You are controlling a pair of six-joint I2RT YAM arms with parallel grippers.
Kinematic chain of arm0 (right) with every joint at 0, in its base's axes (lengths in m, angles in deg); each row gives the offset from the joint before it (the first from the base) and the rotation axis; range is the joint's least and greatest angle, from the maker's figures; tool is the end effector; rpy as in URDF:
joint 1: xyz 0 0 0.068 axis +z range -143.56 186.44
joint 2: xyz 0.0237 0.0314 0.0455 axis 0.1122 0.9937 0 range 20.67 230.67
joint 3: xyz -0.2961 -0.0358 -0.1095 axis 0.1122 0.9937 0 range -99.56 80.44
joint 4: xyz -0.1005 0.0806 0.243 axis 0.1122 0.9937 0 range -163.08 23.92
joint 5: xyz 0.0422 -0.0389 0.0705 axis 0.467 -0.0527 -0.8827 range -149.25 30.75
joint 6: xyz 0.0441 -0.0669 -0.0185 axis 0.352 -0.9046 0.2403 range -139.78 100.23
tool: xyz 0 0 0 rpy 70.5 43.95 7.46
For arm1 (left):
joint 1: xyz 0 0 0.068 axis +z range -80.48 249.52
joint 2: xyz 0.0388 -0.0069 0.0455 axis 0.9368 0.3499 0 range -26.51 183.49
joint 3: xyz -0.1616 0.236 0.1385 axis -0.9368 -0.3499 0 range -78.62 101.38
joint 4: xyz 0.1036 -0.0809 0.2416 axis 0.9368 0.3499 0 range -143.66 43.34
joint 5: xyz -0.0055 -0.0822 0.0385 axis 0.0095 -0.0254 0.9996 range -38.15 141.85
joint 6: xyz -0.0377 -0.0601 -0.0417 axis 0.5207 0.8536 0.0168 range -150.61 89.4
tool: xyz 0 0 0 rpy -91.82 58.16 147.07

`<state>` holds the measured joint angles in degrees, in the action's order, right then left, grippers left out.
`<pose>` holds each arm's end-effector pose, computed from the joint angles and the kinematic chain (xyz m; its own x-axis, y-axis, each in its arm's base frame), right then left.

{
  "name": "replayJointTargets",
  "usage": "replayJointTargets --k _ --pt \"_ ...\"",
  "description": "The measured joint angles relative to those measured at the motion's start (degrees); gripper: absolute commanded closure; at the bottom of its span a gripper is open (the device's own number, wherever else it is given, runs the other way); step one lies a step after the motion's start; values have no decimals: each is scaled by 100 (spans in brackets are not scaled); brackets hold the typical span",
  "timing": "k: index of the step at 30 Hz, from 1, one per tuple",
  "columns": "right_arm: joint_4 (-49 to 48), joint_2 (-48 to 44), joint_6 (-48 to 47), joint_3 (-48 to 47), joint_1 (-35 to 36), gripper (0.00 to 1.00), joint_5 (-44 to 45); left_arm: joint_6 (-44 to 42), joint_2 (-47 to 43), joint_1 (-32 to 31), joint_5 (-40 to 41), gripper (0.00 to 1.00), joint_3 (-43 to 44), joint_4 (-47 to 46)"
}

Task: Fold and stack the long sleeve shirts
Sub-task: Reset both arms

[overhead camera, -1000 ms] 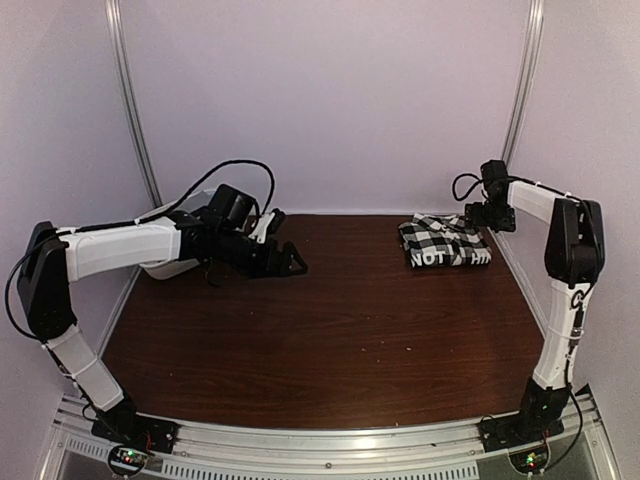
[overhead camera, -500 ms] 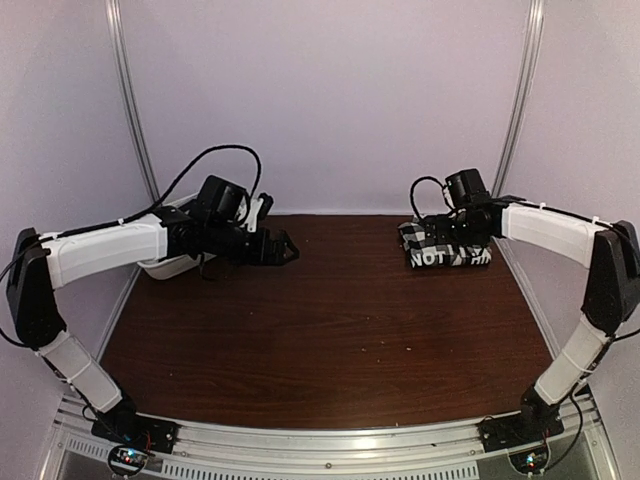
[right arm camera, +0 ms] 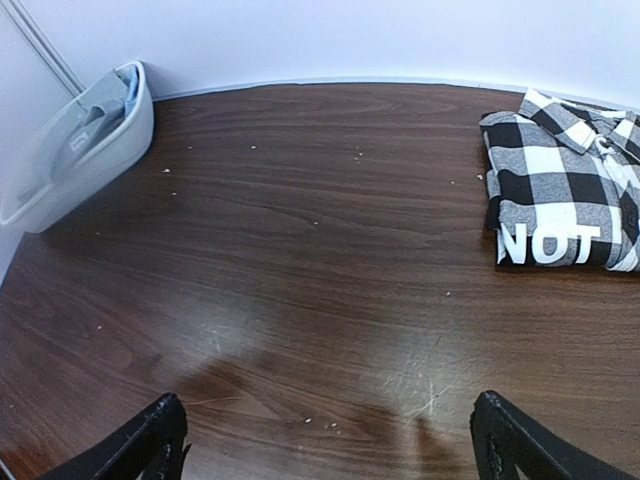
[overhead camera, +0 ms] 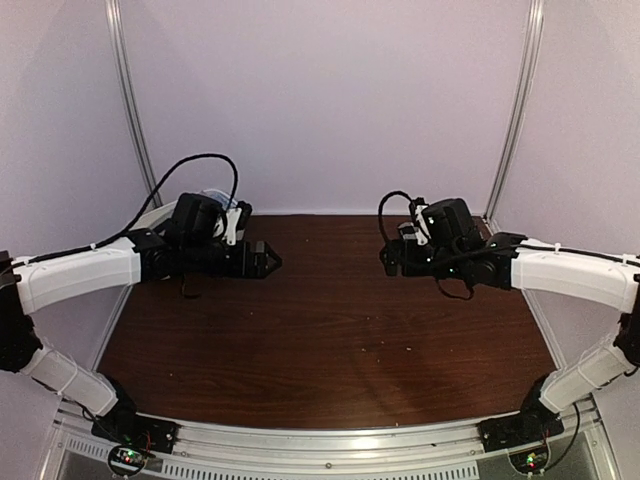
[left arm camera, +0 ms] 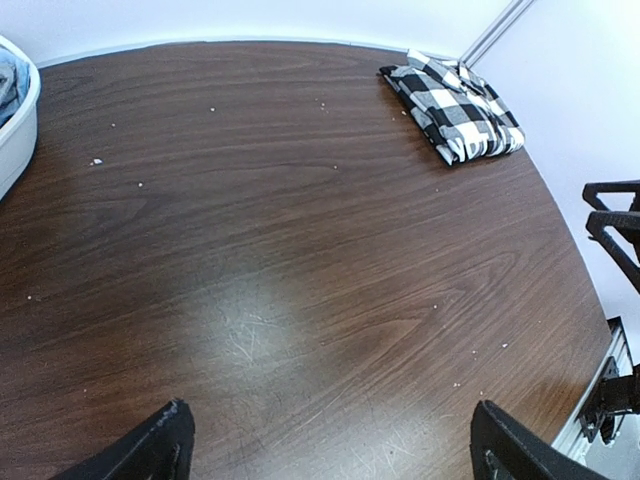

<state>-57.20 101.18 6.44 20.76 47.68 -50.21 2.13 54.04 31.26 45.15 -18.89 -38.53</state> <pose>0.2697 0.2214 0.2968 -0.6490 0.0112 -0.7607 -0.3006 0.9148 0.2699 0.2700 -0.2236 0.2982 -0.7605 -0.0842 -0.6439 0.3304 0.8034 -0.4954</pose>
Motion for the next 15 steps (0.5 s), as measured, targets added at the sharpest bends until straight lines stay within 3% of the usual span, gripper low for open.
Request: replayJointTargets --k 15 --pt "-970 -1580 529 957 341 0 52 190 -1071 0 492 2 -975 -531"
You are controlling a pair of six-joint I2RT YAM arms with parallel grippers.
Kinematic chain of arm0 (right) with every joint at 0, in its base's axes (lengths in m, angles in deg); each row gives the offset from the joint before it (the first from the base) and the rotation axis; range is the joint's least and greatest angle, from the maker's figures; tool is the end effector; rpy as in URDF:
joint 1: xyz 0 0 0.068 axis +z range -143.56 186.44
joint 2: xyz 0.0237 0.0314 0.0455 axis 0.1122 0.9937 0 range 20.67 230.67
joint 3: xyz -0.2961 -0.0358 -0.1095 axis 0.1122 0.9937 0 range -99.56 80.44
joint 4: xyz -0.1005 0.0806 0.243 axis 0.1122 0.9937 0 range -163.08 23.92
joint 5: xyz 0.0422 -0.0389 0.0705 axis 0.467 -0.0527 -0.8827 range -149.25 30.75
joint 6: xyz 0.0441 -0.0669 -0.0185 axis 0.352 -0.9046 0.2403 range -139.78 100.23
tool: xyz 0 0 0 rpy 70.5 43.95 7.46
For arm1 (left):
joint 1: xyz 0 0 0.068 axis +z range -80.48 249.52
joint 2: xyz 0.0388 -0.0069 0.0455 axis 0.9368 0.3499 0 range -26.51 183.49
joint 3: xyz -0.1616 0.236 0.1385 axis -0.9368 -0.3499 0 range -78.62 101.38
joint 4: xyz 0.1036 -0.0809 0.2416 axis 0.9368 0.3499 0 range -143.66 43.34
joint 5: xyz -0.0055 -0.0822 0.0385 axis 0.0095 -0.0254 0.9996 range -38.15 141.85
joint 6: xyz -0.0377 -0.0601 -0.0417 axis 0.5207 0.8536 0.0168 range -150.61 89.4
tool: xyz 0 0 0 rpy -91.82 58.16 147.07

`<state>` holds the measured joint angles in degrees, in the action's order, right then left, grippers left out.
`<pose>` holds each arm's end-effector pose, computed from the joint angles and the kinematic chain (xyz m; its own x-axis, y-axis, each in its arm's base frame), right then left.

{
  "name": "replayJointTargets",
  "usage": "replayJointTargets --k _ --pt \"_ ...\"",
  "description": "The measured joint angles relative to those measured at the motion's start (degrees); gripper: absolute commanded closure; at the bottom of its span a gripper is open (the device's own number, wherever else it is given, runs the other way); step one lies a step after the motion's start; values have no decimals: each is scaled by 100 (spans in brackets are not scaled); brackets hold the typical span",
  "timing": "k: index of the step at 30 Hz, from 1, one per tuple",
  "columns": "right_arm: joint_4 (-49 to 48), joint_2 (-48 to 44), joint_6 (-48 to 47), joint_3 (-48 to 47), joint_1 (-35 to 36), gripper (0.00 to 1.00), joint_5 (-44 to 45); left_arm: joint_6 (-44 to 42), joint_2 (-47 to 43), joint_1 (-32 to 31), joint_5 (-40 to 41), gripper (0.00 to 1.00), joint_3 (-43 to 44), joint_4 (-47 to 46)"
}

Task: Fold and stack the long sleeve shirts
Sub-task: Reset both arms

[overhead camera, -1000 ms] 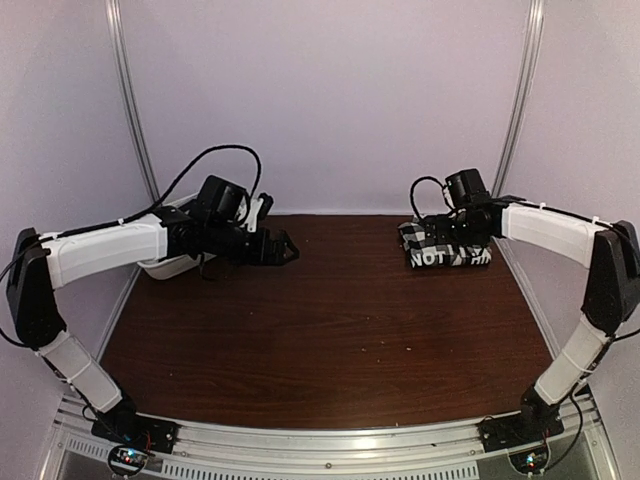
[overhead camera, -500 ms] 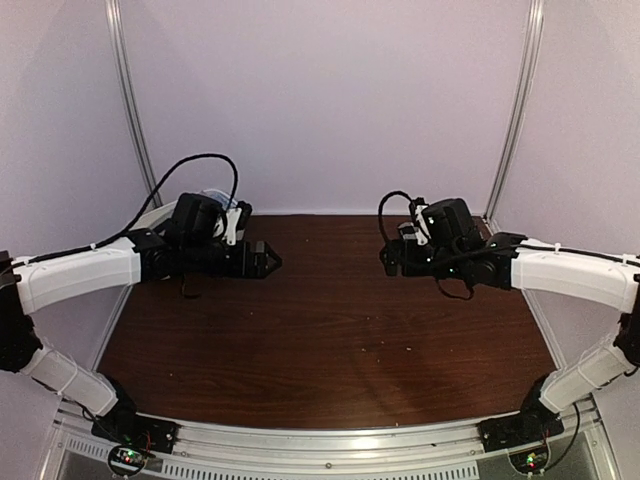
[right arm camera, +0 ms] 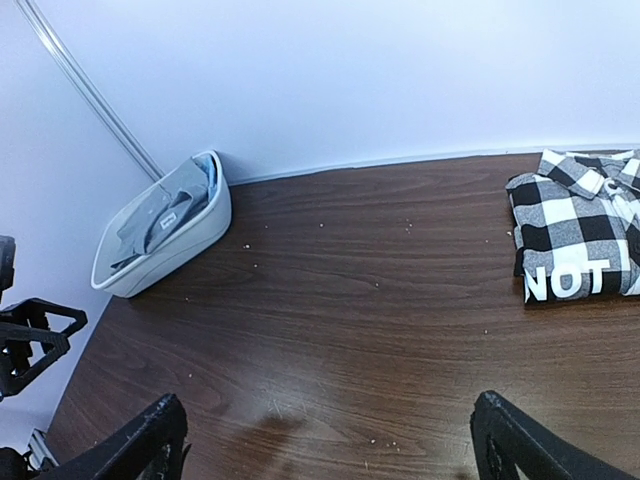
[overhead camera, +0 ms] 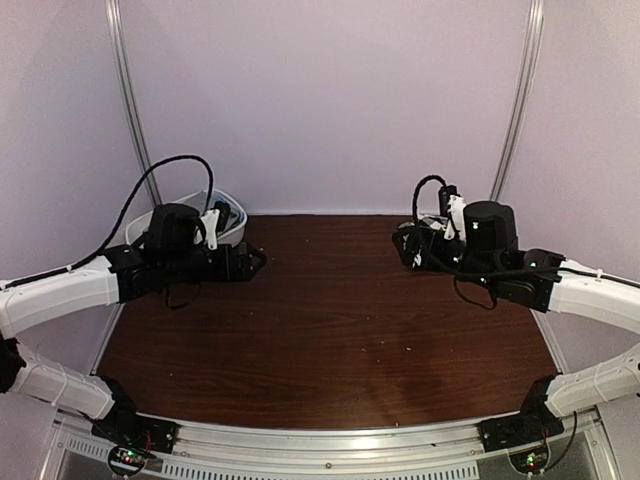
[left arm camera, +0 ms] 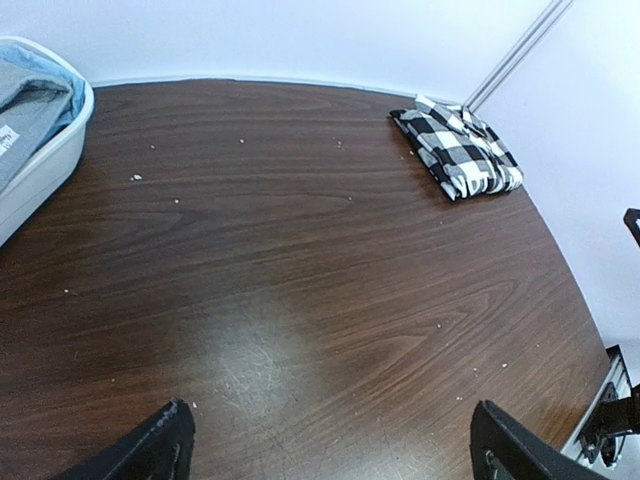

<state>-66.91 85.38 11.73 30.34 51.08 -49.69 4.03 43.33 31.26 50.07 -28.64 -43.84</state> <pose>0.2140 0.1945 0.3353 -0.5195 0.2111 -0.8279 -0.3647 0.8215 0.4384 0.2373 -0.1901 0.3009 -0.6838 -0.1842 -0.7060 0.3057 0.8063 -0.5064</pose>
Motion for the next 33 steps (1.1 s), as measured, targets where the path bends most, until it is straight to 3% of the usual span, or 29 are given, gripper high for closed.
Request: replayJointTargets --k 13,33 --pt "7 -308 -107 0 0 0 122 17 -203 0 675 2 -7 -81" --pt "22 -275 -175 -33 0 0 208 -140 -144 0 822 2 7 -81"
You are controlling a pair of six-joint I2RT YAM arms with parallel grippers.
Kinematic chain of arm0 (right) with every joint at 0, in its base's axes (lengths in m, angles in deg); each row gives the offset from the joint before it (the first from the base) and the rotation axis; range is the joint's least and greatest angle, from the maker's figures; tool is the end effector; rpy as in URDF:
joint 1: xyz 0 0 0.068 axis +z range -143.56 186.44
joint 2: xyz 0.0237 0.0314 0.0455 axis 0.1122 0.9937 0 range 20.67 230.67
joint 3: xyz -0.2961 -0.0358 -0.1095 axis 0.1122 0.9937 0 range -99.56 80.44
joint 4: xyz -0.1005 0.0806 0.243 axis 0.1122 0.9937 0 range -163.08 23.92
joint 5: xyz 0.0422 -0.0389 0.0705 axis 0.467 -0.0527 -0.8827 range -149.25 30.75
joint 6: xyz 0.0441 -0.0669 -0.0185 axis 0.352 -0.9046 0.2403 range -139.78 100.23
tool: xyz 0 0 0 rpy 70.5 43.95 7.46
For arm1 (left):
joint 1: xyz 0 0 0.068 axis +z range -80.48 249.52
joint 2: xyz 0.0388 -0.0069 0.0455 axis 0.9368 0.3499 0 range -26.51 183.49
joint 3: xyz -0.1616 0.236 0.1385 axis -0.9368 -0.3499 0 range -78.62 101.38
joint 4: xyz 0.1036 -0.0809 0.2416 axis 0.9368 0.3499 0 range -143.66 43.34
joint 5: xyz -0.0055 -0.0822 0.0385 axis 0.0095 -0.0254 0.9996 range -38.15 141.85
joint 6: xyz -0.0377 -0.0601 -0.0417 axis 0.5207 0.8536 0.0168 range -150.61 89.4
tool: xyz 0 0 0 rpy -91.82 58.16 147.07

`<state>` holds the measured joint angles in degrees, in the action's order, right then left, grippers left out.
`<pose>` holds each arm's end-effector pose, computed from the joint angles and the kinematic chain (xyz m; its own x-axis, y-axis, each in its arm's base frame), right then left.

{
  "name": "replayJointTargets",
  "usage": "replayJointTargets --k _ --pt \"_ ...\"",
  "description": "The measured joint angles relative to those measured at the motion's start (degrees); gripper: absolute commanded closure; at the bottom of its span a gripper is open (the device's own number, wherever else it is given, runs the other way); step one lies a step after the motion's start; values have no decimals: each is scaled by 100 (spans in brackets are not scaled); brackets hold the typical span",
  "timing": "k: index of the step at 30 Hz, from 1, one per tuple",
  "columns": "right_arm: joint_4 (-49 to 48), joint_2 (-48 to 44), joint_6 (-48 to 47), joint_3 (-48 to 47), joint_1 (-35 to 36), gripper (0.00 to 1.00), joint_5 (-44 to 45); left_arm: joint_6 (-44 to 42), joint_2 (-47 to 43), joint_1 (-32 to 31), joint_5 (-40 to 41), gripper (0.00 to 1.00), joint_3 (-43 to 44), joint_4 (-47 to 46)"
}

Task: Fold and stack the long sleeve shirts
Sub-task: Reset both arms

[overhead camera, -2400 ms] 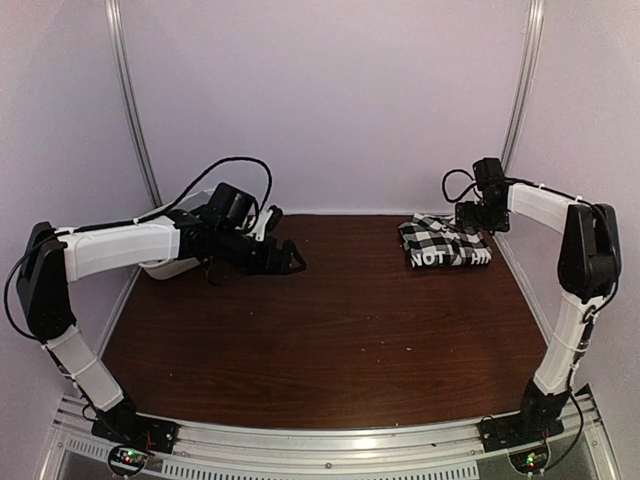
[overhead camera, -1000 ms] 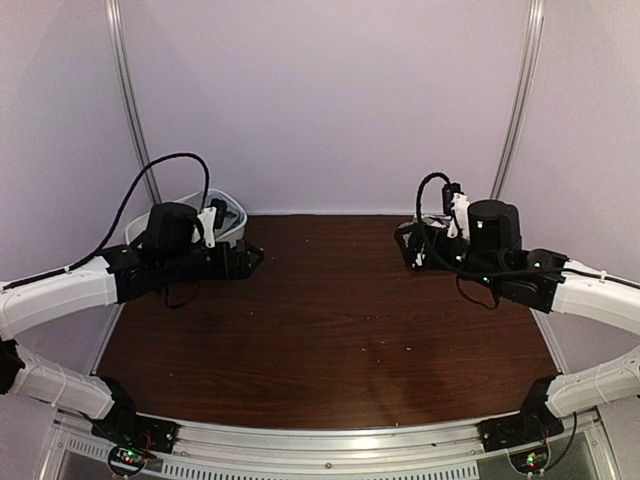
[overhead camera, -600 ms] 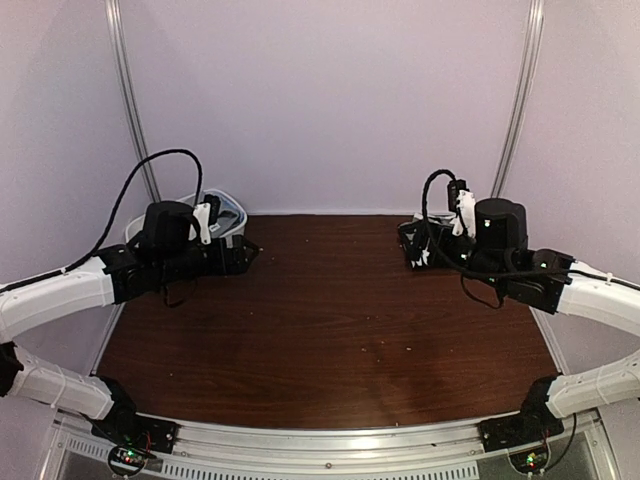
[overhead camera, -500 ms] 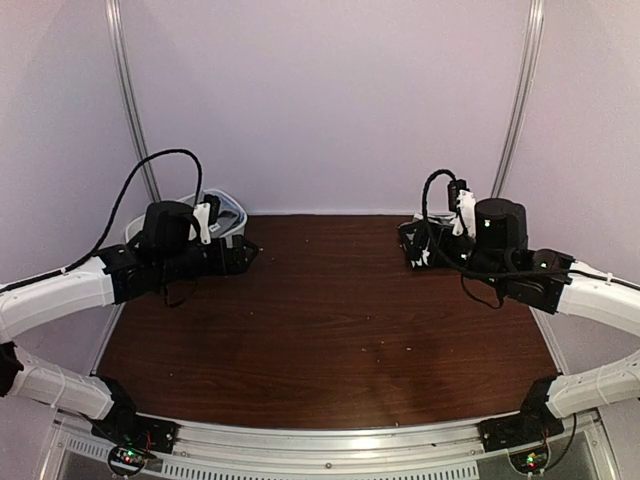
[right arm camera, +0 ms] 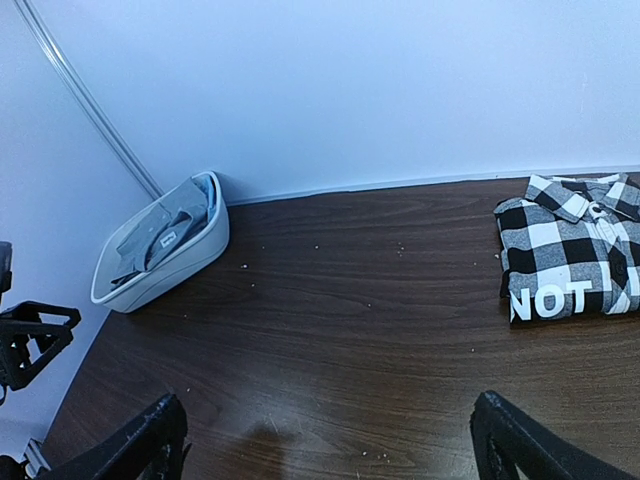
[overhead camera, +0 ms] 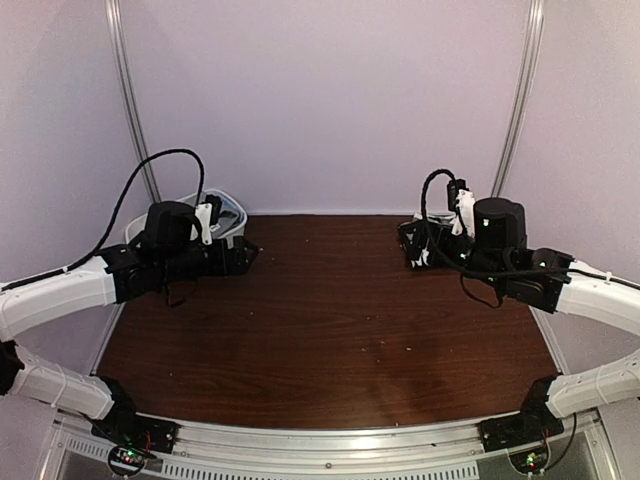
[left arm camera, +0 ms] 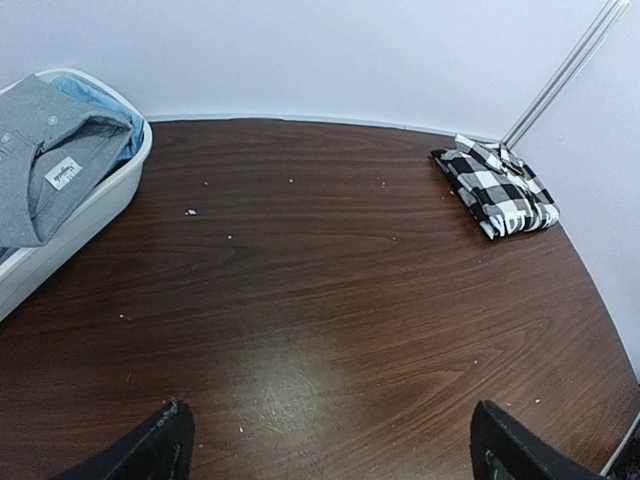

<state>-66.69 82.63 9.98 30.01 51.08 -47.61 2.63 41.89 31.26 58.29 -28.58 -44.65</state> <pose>0.2077 0.1847 0.3499 -0.4638 0.2251 -0.8569 -0.3703 0.8294 0.4183 0.2404 -0.1795 0.3104 -0.5964 -0.2233 -0.7710 0.2514 0.8602 -0.4436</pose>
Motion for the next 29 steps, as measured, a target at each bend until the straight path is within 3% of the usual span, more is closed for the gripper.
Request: replayJointTargets --k 29 --pt "0 0 24 0 0 0 22 -79 42 0 0 2 0 2"
